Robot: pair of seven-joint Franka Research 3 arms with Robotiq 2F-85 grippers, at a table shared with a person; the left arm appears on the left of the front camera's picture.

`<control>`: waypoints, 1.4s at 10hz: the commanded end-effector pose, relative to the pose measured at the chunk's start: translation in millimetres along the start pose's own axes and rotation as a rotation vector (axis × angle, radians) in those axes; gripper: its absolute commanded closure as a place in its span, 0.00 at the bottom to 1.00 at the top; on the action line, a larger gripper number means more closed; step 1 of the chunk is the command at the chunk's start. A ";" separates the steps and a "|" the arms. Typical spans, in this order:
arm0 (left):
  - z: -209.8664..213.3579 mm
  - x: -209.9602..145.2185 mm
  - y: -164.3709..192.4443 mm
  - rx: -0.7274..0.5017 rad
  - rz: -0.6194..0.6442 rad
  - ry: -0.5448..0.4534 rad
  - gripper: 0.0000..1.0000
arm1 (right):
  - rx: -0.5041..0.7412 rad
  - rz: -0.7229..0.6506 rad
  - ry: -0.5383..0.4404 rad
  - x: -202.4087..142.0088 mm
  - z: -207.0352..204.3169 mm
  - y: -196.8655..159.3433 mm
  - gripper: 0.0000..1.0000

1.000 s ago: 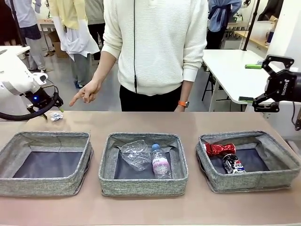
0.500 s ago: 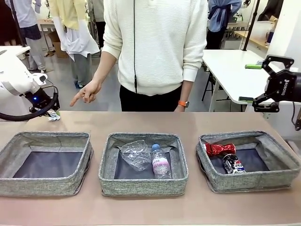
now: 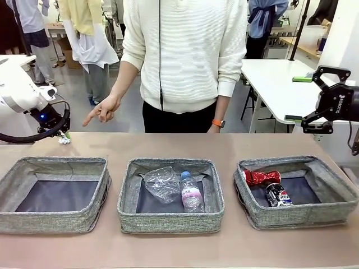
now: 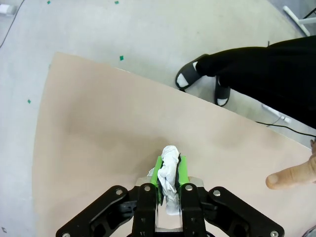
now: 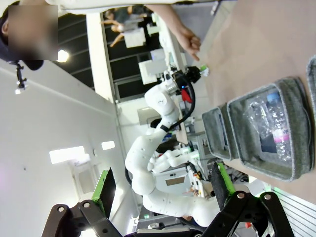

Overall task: Sort the waste into the appropriate baskets.
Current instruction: Pick up the waste item pointed out by the person.

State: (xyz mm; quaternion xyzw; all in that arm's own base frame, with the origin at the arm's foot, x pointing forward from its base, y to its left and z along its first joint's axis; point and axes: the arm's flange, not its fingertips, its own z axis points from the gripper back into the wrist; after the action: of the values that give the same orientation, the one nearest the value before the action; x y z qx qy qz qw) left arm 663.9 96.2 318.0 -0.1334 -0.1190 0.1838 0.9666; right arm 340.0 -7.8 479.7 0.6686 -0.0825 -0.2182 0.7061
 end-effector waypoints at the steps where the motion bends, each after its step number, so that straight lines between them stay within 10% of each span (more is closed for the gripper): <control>1: 24.0 -3.5 2.7 0.011 0.049 0.009 1.00 | -0.004 -0.017 0.007 -4.0 3.3 1.5 0.00; 3: 121.0 -32.9 -4.8 0.071 0.113 -0.013 1.00 | -0.004 -0.017 0.007 -4.0 3.3 1.5 0.00; 6: 258.2 -176.2 -11.4 -0.145 -0.063 0.114 1.00 | -0.004 -0.017 0.007 -4.0 3.3 1.5 0.00; 8: 268.8 -240.3 -1.0 -0.185 -0.142 0.051 1.00 | -0.004 -0.017 0.007 -4.0 3.3 1.5 0.00; 14: 275.0 -253.3 -1.1 -0.170 -0.135 0.072 0.88 | -0.004 -0.017 0.007 -4.0 3.3 1.5 0.00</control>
State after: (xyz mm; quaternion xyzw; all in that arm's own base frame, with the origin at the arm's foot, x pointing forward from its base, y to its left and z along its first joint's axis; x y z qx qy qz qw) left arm 365.8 54.5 532.6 -0.2127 -0.1051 0.0991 0.9664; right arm 339.7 -7.9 480.2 0.6686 -0.0830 -0.2180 0.7061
